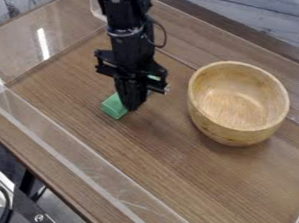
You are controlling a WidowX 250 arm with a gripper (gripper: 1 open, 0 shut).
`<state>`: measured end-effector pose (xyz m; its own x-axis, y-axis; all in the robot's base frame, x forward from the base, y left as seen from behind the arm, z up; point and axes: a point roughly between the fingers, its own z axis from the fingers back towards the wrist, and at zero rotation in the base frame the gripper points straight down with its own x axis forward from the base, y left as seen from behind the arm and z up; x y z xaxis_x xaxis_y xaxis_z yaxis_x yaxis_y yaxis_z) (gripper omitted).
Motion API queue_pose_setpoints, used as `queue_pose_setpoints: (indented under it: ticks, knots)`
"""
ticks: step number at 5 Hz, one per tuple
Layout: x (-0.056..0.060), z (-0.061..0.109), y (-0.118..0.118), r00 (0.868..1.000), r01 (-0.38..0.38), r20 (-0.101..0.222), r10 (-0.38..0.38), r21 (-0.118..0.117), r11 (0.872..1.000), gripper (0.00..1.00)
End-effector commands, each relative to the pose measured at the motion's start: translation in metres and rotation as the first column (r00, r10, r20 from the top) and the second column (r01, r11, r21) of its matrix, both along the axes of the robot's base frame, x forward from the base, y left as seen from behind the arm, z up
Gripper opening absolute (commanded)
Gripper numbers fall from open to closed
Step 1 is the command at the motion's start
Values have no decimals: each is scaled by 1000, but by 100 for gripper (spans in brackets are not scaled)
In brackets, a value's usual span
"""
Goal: Put the green block in the brown bowl
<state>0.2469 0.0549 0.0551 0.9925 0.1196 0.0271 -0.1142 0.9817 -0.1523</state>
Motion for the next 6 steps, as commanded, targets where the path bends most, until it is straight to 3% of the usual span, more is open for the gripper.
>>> queue_pose_setpoints:
  ticks: [1, 2, 3, 4, 5, 6]
  knots:
    - [19, 32, -4, 993, -21, 114, 20, 9, 1000, 0]
    - [36, 55, -14, 983, -38, 180, 37, 5, 999, 0]
    - [33, 45, -6, 985, -49, 166, 45, 23, 999, 0]
    - [33, 38, -4, 988, -52, 148, 46, 38, 998, 100]
    - [34, 34, 2, 993, -43, 108, 36, 64, 997, 100]
    - [36, 30, 6, 997, -40, 73, 33, 85, 996, 0]
